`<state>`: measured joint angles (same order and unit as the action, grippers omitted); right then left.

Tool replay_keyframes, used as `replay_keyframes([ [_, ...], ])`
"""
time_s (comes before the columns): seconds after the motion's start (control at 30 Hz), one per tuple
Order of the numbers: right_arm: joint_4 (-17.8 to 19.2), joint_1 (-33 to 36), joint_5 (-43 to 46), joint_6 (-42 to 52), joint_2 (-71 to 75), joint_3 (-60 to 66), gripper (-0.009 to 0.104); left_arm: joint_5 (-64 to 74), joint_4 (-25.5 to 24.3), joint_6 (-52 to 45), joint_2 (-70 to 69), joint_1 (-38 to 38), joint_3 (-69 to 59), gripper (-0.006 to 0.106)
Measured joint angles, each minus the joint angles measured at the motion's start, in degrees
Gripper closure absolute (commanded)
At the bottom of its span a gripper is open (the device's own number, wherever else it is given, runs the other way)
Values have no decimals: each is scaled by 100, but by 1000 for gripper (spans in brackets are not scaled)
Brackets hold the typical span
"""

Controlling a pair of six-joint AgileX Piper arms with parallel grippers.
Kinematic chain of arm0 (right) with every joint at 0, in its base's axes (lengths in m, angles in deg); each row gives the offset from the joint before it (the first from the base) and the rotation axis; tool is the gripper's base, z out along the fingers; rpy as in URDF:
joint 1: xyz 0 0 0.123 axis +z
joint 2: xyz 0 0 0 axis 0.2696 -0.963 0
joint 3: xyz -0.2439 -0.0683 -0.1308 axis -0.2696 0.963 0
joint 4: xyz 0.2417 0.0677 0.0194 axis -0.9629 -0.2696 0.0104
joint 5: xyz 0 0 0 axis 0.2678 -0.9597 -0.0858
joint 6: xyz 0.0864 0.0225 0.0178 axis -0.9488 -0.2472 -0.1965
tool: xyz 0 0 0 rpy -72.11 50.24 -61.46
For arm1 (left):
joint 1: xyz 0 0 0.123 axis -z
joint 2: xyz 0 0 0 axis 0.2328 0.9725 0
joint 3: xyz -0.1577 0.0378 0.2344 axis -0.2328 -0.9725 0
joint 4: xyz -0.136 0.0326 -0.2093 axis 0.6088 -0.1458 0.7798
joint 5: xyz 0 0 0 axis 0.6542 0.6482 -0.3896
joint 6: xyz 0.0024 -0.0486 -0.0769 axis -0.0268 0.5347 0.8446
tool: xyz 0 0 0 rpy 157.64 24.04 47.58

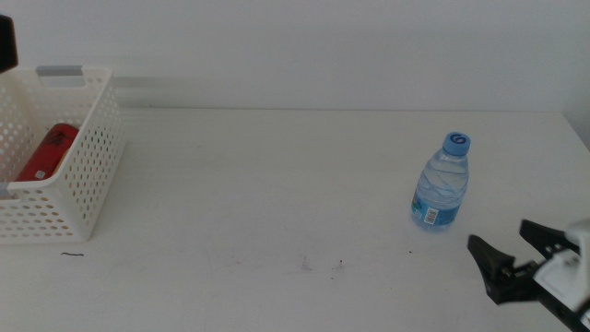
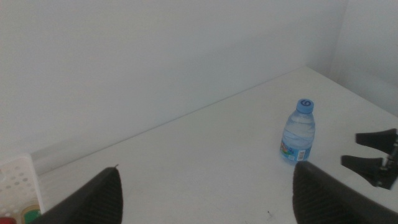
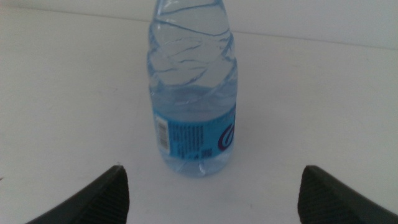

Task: Use arms to grab the bottles and put them into the dustbin to the left of the table.

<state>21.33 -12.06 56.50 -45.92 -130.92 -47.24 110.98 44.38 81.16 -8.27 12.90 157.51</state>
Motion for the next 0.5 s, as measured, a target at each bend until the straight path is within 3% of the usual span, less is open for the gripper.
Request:
replay_keyframes([
  [0.33, 20, 545, 44, 0, -1277, -1410, 8, 0, -42, 0, 0, 0, 0, 7],
  [0.5, -438, 748, 11, 0, -1826, -2142, 8, -11, -42, 0, 0, 0, 0, 7],
])
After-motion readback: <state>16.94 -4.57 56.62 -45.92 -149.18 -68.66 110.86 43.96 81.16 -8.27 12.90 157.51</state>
